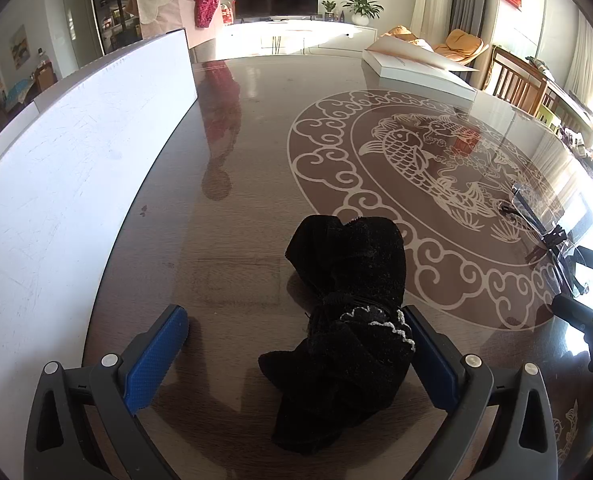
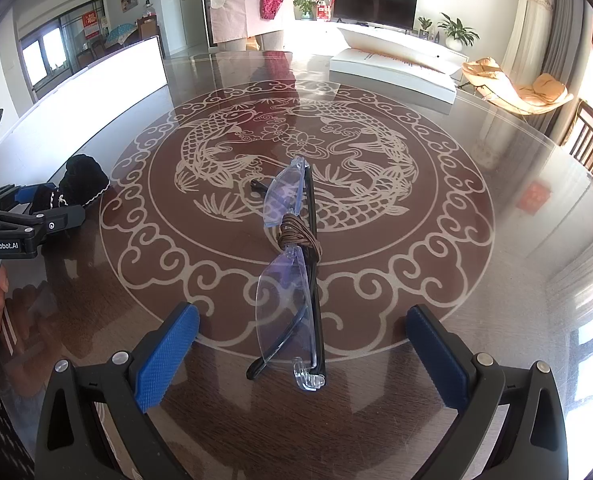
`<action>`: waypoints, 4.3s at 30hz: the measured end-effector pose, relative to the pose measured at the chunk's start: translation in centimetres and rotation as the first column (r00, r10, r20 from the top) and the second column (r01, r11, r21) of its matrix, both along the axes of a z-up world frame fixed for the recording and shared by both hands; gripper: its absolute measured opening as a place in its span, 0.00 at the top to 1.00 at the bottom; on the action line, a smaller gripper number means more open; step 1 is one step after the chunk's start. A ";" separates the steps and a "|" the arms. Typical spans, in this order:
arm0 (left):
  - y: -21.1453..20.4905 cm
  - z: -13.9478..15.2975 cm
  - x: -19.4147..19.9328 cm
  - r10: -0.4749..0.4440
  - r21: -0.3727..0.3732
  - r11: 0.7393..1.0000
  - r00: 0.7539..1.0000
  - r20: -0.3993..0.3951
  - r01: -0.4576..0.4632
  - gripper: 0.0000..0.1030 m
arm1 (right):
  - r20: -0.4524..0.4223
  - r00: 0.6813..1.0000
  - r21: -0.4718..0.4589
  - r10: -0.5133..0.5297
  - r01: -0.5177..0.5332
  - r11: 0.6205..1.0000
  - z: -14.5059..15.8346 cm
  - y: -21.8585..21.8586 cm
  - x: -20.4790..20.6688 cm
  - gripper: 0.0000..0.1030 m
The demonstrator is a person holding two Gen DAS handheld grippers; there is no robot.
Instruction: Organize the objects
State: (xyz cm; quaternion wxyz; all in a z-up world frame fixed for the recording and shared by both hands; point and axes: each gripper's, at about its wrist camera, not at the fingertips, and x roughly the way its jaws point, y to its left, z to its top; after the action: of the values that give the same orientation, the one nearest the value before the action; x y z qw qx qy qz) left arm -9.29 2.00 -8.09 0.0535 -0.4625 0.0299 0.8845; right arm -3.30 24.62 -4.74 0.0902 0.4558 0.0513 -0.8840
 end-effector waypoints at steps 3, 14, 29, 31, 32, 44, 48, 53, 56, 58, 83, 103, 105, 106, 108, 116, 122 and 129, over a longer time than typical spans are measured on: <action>-0.2 0.0 -0.1 0.001 -0.001 1.000 1.000 0.000 -0.001 0.00 | 0.000 1.000 0.000 0.000 0.000 1.000 0.0 0.0 0.0 0.00; -0.5 0.0 -0.2 0.005 0.001 1.000 1.000 0.004 -0.005 0.00 | 0.000 1.000 0.000 0.000 0.000 1.000 0.0 0.0 0.0 0.00; -0.5 0.0 -0.2 0.007 0.001 1.000 1.000 0.001 -0.007 0.00 | 0.000 1.000 0.000 0.000 0.000 1.000 0.0 0.0 0.0 0.00; -0.5 0.0 -0.2 0.007 0.001 1.000 1.000 0.001 -0.007 0.00 | 0.000 1.000 0.000 0.000 0.000 1.000 0.0 0.0 0.0 0.00; -0.5 0.0 -0.2 0.007 0.001 1.000 1.000 0.001 -0.007 0.00 | 0.000 1.000 0.000 0.000 0.000 1.000 0.0 0.0 0.0 0.00; -0.4 0.0 -0.4 0.006 0.000 1.000 1.000 0.004 -0.006 0.00 | 0.000 1.000 0.002 -0.001 0.001 1.000 -0.1 0.0 0.0 0.00; -0.4 0.1 -0.4 -0.020 -0.004 1.000 0.999 0.032 0.020 0.00 | 0.059 0.998 0.011 0.018 -0.019 1.000 0.0 -0.1 -0.8 0.00; -0.3 0.2 -0.9 -0.046 -0.011 0.999 0.995 0.088 0.047 0.00 | 0.225 0.973 -0.032 0.047 -0.041 0.999 0.9 -0.5 -4.4 0.00; 0.0 0.2 -0.6 -0.058 -0.010 0.998 0.997 0.053 0.059 0.06 | 0.235 0.970 -0.032 0.067 -0.061 0.998 1.4 -1.5 -5.8 0.09; 0.2 0.8 0.0 -0.078 0.000 0.997 0.997 -0.015 0.078 0.53 | 0.228 0.972 0.052 0.062 -0.076 0.996 1.4 -2.3 -6.0 0.46; -28.6 10.1 5.5 0.491 0.042 0.871 0.871 -0.023 -0.490 0.62 | -0.044 0.869 -0.079 0.492 -0.494 0.866 14.2 -40.4 -11.6 0.82; -28.7 11.4 6.1 0.678 0.012 0.735 0.735 -0.002 -0.678 0.02 | 0.034 0.901 -0.124 0.432 -0.425 0.897 15.7 -38.9 -12.9 0.03; -28.6 11.8 6.3 0.686 0.020 0.727 0.728 0.006 -0.686 0.02 | 0.059 0.906 -0.113 0.418 -0.410 0.905 15.7 -38.4 -12.8 0.03; -28.6 11.9 6.3 0.671 0.028 0.741 0.741 0.003 -0.671 0.02 | 0.071 0.908 -0.111 0.413 -0.404 0.908 15.6 -38.4 -12.8 0.03; -28.5 12.1 6.1 0.656 0.009 0.755 0.755 0.000 -0.656 0.02 | 0.094 0.907 -0.111 0.411 -0.401 0.909 15.4 -38.4 -12.8 0.03; -28.5 12.2 6.2 0.667 -0.033 0.744 0.745 -0.021 -0.667 0.02 | 0.103 0.893 -0.053 0.439 -0.436 0.898 14.4 -40.2 -12.0 0.03; -29.1 12.3 6.4 0.682 -0.015 0.731 0.732 -0.017 -0.682 0.02 | 0.096 0.884 -0.041 0.457 -0.455 0.890 14.1 -41.2 -11.4 0.03; -29.0 12.2 6.3 0.681 -0.002 0.733 0.733 -0.011 -0.681 0.02 | 0.087 0.881 -0.024 0.465 -0.465 0.885 14.0 -41.7 -10.9 0.03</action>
State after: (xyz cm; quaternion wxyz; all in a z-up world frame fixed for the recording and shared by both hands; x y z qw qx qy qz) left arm -2.96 -27.03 4.14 -0.2751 -0.4372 -0.1386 0.8450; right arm -14.23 -17.03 9.30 0.3024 0.4694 0.1540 -0.8152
